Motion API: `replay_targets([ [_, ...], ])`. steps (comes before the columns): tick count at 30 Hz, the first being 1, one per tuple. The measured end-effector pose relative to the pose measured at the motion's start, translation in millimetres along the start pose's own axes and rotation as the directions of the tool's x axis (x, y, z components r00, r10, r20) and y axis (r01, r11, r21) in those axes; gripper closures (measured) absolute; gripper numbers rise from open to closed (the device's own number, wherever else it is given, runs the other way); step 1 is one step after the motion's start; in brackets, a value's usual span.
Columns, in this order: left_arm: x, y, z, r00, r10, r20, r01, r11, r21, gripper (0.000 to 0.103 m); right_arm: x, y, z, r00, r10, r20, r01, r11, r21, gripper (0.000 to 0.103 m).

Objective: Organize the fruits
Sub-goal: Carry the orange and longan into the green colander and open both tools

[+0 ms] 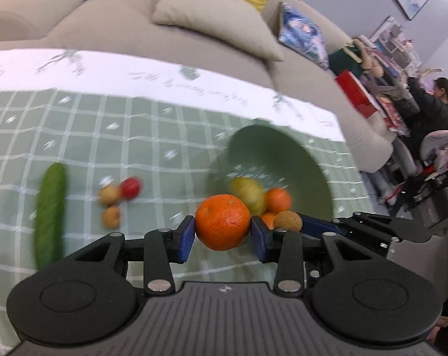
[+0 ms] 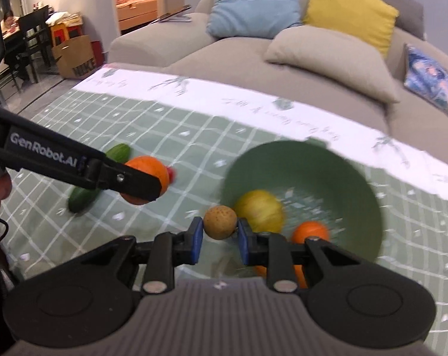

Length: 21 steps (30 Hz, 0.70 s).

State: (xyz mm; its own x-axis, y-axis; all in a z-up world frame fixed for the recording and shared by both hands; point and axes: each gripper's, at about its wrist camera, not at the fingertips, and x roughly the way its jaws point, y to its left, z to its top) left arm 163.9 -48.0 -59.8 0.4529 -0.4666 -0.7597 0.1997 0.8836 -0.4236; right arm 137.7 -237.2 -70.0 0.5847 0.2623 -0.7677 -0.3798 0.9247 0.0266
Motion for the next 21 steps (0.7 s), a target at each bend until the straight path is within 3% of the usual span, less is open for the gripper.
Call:
replay_targets([
  [8, 58, -30, 38, 0.995, -0.075, -0.07, 0.073, 0.997, -0.024, 0.058, 15, -50, 16, 0.997, -0.066, -0.031, 0.065, 0.997, -0.028, 0.082],
  [21, 129, -33, 70, 0.988, -0.022, -0.152, 0.015, 0.999, -0.046, 0.058, 82, -96, 23, 0.992, -0.036, -0.124, 0.036, 0.999, -0.001, 0.082],
])
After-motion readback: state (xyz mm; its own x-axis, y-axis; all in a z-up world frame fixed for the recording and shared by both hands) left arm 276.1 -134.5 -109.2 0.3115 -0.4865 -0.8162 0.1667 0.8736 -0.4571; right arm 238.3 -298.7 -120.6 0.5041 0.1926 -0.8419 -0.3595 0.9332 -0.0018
